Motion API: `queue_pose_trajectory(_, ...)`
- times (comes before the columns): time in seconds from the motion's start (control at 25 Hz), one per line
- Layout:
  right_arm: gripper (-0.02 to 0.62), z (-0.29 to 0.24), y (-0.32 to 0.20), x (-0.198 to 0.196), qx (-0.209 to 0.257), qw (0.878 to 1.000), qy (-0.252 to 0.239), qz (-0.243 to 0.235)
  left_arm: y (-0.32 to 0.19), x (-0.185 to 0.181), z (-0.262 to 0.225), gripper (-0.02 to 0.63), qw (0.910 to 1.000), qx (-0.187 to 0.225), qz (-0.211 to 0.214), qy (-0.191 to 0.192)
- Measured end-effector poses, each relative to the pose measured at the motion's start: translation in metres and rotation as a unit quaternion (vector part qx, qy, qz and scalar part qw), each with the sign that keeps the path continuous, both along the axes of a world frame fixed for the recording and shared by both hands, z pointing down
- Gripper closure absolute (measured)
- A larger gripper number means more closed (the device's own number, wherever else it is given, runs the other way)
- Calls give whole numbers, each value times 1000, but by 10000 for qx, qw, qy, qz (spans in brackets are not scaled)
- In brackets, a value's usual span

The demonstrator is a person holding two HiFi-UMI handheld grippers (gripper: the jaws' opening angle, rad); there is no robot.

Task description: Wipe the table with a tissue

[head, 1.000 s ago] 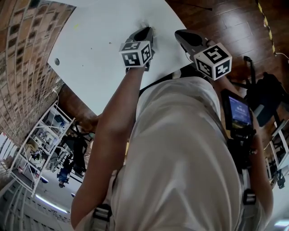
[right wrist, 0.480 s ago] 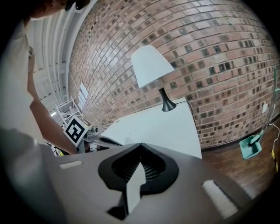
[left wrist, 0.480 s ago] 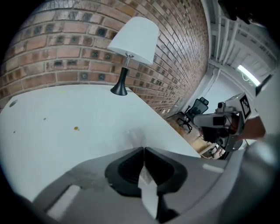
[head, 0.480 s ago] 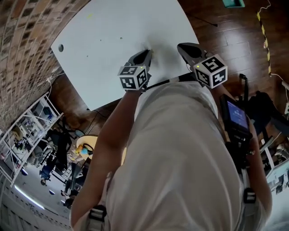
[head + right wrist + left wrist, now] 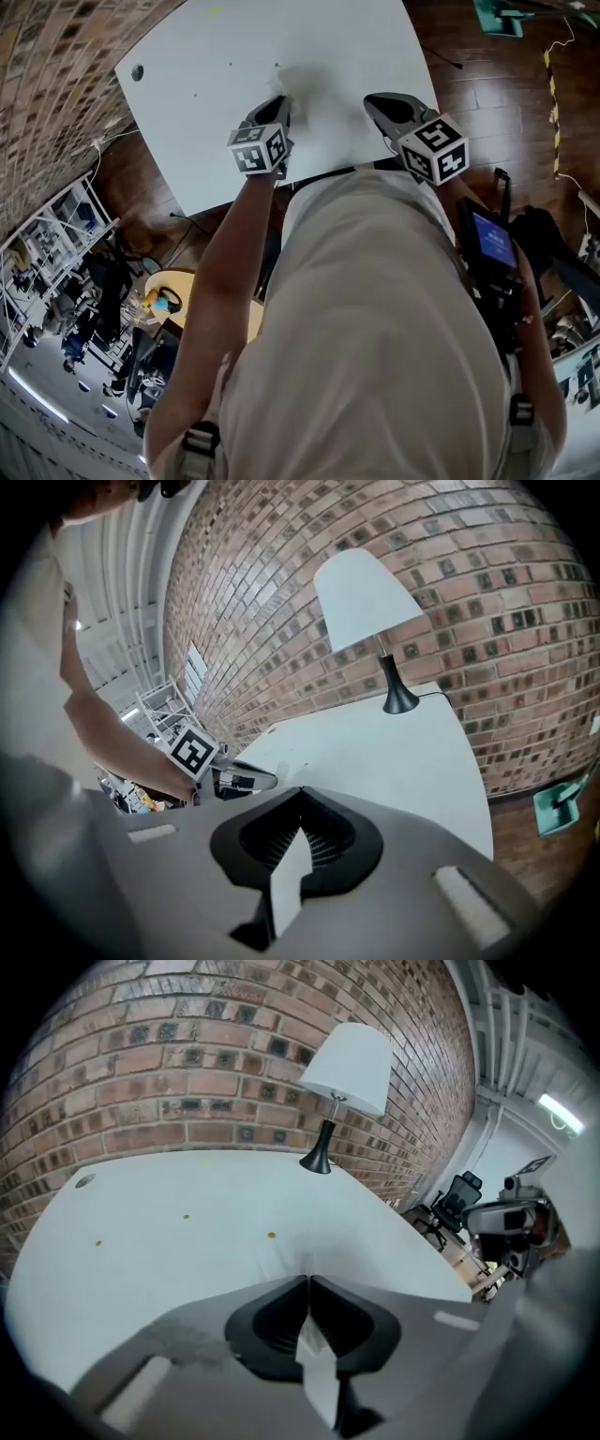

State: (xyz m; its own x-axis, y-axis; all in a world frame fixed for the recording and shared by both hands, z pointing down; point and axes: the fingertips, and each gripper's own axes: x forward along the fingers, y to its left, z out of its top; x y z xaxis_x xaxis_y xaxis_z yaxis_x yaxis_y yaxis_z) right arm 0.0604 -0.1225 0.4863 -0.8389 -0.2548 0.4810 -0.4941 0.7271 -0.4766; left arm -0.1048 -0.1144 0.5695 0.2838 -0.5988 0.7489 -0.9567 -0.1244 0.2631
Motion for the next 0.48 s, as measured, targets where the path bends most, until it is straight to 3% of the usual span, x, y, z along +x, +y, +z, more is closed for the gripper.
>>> queue_pose_trajectory(0.16, 588, 5, 9, -6, -84, 9999, 50, 38, -13, -26, 6, 588, 9992, -7, 194, -346)
queue_pose_trajectory(0.48, 588, 6, 6, -2, -97, 9991, 98, 394, -56, -61, 7, 588, 9966, 35, 151, -807)
